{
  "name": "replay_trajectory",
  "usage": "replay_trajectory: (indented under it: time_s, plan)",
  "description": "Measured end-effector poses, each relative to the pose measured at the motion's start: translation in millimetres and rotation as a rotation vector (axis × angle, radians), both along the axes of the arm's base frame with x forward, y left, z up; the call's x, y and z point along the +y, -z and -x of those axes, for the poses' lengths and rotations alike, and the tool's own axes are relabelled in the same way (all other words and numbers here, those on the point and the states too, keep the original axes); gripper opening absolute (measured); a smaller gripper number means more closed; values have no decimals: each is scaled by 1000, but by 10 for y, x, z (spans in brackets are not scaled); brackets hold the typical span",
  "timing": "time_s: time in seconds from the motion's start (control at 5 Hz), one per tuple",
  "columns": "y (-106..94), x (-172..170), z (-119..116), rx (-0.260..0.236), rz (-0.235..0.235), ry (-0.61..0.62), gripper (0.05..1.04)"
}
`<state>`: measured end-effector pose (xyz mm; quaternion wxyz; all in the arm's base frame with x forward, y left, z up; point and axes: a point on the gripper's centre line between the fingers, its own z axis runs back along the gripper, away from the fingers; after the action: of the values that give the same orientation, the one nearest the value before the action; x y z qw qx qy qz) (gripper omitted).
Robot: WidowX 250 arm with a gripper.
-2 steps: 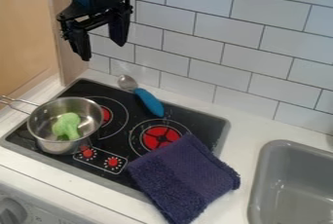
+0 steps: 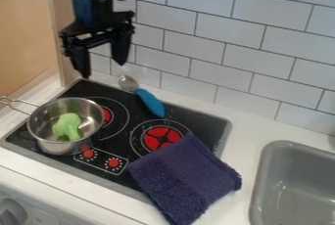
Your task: Moved the purple cloth to the upper right side of stove
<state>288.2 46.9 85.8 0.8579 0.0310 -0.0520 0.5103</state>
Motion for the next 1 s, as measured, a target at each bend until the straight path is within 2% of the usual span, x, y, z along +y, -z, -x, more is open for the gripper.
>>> replay_trajectory:
  time_s: [0.4,0.6,0.8,1.0]
  plan:
    - [-15,-510,-113,5,-50,165,999]
    - [52,-810,-102,13,-13,218,999]
    - [86,-1070,-50,10,2,282,999]
    - [347,-1125,213,59,43,295,999]
